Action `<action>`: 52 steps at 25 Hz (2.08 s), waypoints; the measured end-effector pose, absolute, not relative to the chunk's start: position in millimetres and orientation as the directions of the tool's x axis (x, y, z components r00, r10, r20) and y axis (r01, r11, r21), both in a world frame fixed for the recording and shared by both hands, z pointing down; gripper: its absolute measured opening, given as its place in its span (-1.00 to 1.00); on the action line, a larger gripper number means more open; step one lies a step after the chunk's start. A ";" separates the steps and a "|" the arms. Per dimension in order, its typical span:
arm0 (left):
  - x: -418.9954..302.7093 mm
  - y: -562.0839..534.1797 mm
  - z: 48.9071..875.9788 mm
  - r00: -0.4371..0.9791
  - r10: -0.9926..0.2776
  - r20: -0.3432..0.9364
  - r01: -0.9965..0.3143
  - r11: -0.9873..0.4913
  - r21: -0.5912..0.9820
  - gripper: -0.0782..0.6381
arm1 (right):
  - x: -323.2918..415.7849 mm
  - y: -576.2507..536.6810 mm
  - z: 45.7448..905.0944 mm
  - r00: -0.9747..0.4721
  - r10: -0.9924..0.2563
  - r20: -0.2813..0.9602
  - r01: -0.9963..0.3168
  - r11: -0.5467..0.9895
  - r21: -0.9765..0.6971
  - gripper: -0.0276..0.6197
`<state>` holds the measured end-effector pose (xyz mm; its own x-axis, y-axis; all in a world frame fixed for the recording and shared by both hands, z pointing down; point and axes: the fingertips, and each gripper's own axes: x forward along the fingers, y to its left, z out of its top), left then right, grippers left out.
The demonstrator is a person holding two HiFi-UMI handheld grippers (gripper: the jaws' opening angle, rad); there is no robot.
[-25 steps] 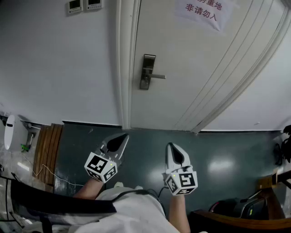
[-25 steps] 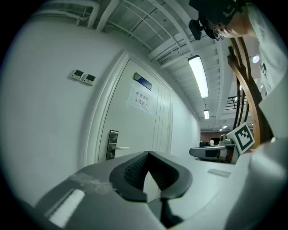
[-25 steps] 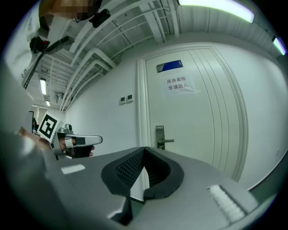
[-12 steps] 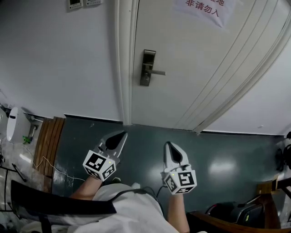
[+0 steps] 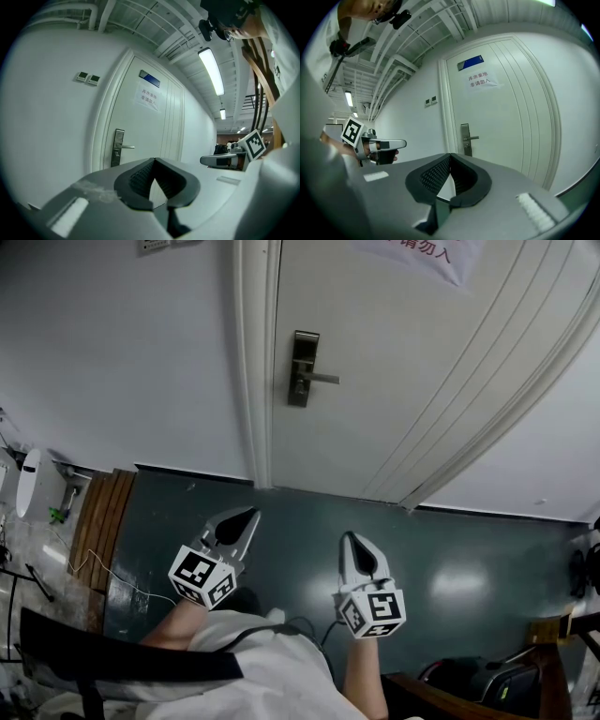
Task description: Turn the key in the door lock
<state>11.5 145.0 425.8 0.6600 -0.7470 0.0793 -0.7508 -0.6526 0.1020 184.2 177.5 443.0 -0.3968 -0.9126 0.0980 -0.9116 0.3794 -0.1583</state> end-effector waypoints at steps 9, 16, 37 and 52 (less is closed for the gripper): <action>12.8 129.3 424.6 0.654 -0.752 0.085 -0.757 -0.648 0.091 -0.76 | 194.7 166.4 447.9 -0.377 -0.921 0.099 -0.920 0.360 -0.157 -0.89; 12.5 97.8 431.1 0.665 -0.742 0.092 -0.747 -0.657 0.103 -0.76 | 194.1 137.8 454.3 -0.365 -0.923 0.120 -0.926 0.347 -0.151 -0.89; -20.4 -130.2 422.5 0.775 -0.626 0.086 -0.632 -0.763 0.138 -0.77 | 140.7 -66.7 435.6 -0.256 -0.951 0.174 -0.965 0.239 -0.110 -0.89; -58.4 -211.4 428.6 0.788 -0.612 0.067 -0.613 -0.769 0.181 -0.76 | 93.7 -153.3 431.1 -0.255 -0.946 0.198 -0.966 0.245 -0.078 -0.89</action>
